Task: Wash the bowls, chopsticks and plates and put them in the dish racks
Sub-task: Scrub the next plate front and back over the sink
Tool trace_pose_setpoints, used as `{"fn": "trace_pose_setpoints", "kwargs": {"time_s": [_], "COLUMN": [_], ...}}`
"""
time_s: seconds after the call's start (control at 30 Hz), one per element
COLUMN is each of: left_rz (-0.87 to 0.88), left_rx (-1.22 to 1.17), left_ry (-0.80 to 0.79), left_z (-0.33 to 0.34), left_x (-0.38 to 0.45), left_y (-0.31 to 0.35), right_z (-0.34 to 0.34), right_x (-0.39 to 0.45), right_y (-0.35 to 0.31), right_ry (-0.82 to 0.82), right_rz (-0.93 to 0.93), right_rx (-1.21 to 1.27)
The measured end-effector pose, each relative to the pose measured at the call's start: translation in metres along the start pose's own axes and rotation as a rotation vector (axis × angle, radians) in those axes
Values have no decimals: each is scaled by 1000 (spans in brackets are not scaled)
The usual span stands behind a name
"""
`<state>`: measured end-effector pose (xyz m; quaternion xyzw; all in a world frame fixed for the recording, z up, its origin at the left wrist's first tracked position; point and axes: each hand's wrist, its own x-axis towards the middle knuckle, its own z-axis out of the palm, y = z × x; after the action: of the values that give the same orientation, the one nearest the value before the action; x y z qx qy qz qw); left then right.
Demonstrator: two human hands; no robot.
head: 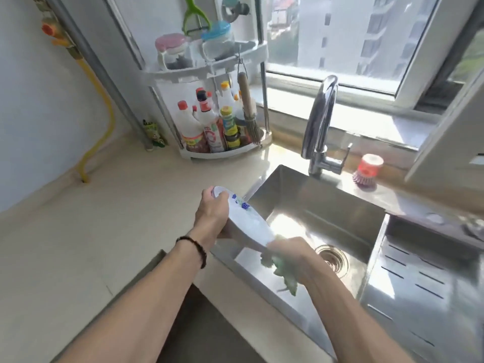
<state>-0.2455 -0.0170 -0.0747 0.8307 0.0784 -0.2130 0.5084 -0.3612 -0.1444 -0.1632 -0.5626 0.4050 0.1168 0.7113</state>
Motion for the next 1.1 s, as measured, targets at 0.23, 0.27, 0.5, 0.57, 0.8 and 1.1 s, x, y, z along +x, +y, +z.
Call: {"fn": "trace_pose_setpoints", "kwargs": {"time_s": [0.23,0.27,0.5,0.57,0.8,1.1], "left_rz": [2,6,64,79,89,118], "left_rx": [111,123,149,96,-72,-206], "left_ry": [22,27,10,-9,-62,-262], "left_z": [28,31,33,30,7,-10], "left_x": [-6,-7,-14,-16,-23,-30], "left_y": [12,14,18,15,-7,0], "right_z": [-13,-13,-15,-19,-27,35], "right_x": [21,22,23,20,-4,-35], "right_y": [13,14,15,14,-21,-44], "right_ry": [-18,-29,-87,-18,325,-304], "right_rz": [42,46,18,-32,-549,-851], "right_rx": [89,84,108,109,-169,-831]}}
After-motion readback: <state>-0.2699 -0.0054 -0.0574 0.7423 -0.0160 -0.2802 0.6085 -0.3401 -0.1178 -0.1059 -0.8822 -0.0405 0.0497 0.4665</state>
